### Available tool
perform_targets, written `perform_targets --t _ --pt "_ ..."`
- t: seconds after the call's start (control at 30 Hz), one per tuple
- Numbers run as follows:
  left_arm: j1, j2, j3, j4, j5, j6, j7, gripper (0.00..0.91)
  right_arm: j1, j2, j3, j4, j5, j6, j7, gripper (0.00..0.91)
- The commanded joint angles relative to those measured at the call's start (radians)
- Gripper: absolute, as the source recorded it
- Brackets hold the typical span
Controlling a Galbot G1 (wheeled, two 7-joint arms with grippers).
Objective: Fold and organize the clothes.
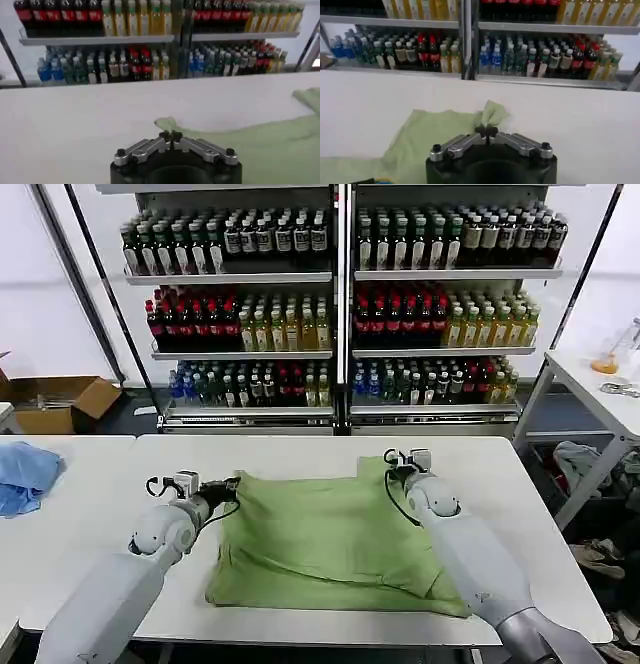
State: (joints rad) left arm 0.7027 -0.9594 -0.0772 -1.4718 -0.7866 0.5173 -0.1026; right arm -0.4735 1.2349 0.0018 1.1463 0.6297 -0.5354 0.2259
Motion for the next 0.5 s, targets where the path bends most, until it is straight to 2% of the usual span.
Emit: perform_targets --t 0.03,0.07,0.5 --pt "0.049 0.024 -0.057 -0.110 -0.026 -0.020 -0.002 0.030 -0.112 -0.098 0.040 0.289 0.045 0.036 0.014 0.000" --pt "0.064 0.030 -0.065 -0.127 -0.028 -0.020 -0.003 0.030 -0.140 -0.113 0.051 0.349 0.048 0.036 0.016 0.000" --pt "0.214 0.072 -0.157 -0.280 -0.032 -0.021 -0.007 0.030 -0.392 -0.233 0.199 0.677 0.057 0.026 0.029 0.000"
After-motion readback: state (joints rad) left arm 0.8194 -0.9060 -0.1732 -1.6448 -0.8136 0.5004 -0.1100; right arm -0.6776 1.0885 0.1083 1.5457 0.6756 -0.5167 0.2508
